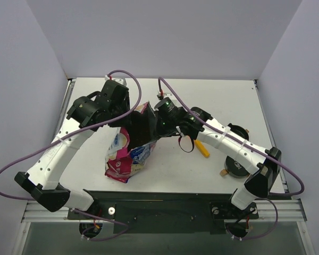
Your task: Serve the pet food
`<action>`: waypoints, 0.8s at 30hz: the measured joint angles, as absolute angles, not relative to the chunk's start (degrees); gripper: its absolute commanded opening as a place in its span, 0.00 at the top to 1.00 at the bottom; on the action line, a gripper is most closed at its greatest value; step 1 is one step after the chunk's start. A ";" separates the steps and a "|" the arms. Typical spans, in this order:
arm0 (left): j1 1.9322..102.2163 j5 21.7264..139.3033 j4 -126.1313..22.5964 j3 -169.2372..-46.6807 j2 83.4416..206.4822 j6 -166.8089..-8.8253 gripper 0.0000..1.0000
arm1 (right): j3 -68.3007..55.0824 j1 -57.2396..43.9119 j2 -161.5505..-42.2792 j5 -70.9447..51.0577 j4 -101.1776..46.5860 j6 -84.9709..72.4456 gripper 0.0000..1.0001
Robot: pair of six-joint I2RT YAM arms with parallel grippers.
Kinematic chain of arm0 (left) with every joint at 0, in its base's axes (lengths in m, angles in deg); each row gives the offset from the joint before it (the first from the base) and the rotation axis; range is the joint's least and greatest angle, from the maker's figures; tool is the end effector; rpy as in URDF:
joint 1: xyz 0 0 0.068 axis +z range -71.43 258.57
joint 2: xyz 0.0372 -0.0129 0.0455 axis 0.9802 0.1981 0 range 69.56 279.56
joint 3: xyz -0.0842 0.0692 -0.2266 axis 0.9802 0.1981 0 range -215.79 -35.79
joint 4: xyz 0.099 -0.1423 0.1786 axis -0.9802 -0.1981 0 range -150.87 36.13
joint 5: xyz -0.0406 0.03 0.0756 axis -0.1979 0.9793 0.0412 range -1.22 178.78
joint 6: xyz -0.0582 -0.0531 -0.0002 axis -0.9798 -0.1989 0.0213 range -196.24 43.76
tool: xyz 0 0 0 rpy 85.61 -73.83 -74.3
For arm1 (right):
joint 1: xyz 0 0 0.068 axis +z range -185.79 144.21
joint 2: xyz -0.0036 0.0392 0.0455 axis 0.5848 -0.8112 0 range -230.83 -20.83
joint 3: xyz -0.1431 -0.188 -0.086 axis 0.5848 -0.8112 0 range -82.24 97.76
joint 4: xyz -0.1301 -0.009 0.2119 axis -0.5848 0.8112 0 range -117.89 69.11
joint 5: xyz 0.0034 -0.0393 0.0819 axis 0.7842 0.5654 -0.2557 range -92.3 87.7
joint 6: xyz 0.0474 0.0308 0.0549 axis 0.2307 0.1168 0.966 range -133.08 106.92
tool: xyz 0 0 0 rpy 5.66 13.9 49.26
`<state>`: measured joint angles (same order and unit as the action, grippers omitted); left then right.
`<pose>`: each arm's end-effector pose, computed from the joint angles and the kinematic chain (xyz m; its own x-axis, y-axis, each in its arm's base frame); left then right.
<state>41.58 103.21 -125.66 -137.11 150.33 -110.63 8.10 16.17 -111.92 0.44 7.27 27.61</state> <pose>0.2213 -0.1455 0.3810 -0.7728 -0.1028 -0.6263 0.0263 0.9808 -0.1934 0.2314 0.2905 0.3292 -0.7713 0.0710 -0.6325 -0.3427 0.7910 0.5068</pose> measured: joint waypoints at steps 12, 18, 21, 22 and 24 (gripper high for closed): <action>44.20 110.60 -128.85 -139.77 152.58 -109.97 1.00 | 10.24 18.80 -113.41 1.90 4.53 29.42 1.00; 45.80 121.57 -138.71 -154.33 163.92 -110.94 1.00 | 21.54 18.67 -121.23 1.99 5.12 31.87 1.00; 47.22 122.51 -141.24 -162.72 169.47 -109.95 1.00 | 25.96 17.99 -124.08 2.08 5.67 32.88 1.00; 47.83 122.38 -142.01 -166.13 171.29 -109.43 1.00 | 26.94 17.64 -124.64 1.93 5.74 33.34 1.00; 48.88 122.12 -142.16 -171.12 173.65 -108.64 1.00 | 28.08 16.76 -125.15 1.64 5.25 33.97 1.00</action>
<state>48.88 122.12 -142.16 -171.12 173.65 -108.64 28.08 16.76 -125.15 1.64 5.25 33.97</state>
